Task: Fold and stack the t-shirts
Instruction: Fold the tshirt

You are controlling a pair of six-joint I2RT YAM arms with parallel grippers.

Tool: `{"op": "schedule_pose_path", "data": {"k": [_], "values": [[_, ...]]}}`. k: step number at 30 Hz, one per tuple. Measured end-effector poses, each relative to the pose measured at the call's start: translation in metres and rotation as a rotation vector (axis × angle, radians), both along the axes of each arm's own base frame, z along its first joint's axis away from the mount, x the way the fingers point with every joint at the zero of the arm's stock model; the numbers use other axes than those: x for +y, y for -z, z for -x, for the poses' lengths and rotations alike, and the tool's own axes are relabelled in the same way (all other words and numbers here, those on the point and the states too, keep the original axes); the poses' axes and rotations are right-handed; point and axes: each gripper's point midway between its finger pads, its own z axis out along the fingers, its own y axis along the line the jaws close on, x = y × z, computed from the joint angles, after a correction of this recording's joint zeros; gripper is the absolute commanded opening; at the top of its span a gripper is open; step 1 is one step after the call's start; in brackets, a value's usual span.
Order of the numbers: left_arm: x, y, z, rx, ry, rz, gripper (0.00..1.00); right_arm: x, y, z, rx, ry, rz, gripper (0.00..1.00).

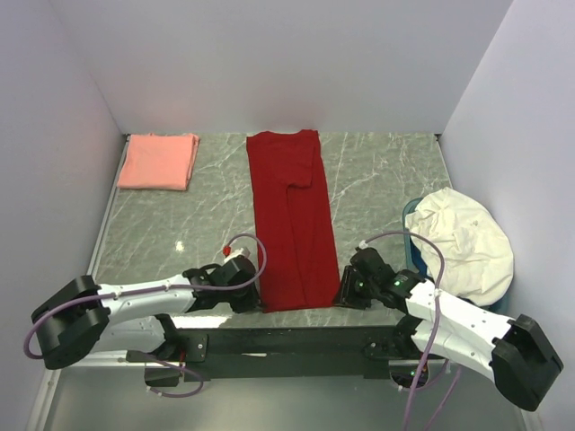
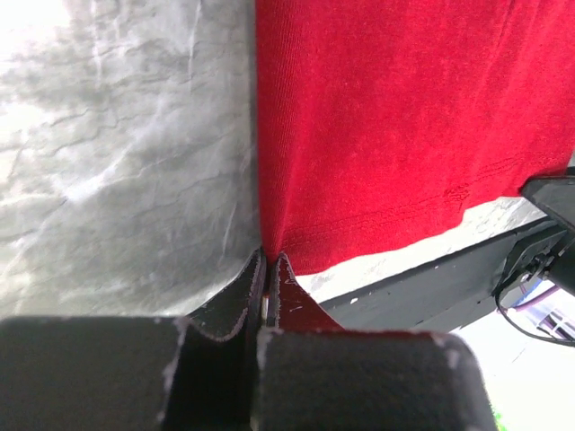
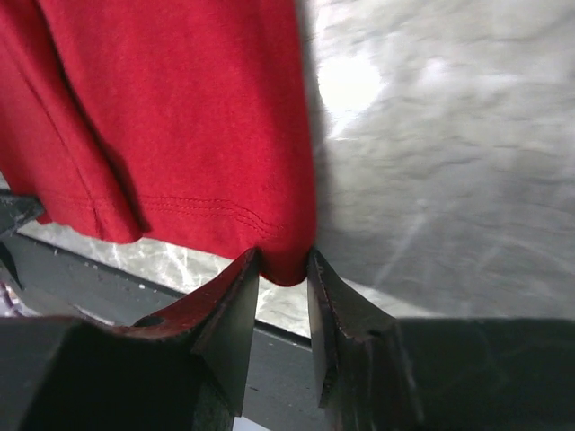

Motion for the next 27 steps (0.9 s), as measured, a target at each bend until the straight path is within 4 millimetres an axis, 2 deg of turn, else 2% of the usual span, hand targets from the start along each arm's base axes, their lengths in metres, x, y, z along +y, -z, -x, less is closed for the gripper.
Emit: {"op": "schedule_pose_path", "data": {"k": [7,11,21,24,27], "values": [[0.012,-0.005,0.007,-0.002,-0.001,-0.011,0.01,0.015,0.002,0.012,0.017,-0.058,-0.014,0.12],[0.019,-0.010,0.012,-0.003,0.000,-0.010,0.01,0.020,0.001,0.020,0.023,-0.083,-0.022,0.07],[0.038,-0.016,0.026,0.007,0.028,-0.041,0.00,0.033,-0.010,0.056,0.025,-0.188,-0.028,0.04],[0.040,-0.019,0.026,0.006,0.044,-0.059,0.00,0.035,-0.018,0.051,0.010,-0.180,-0.014,0.02],[0.035,-0.029,0.020,-0.016,0.059,-0.064,0.00,0.039,-0.035,0.039,-0.038,-0.164,0.002,0.00]]}}
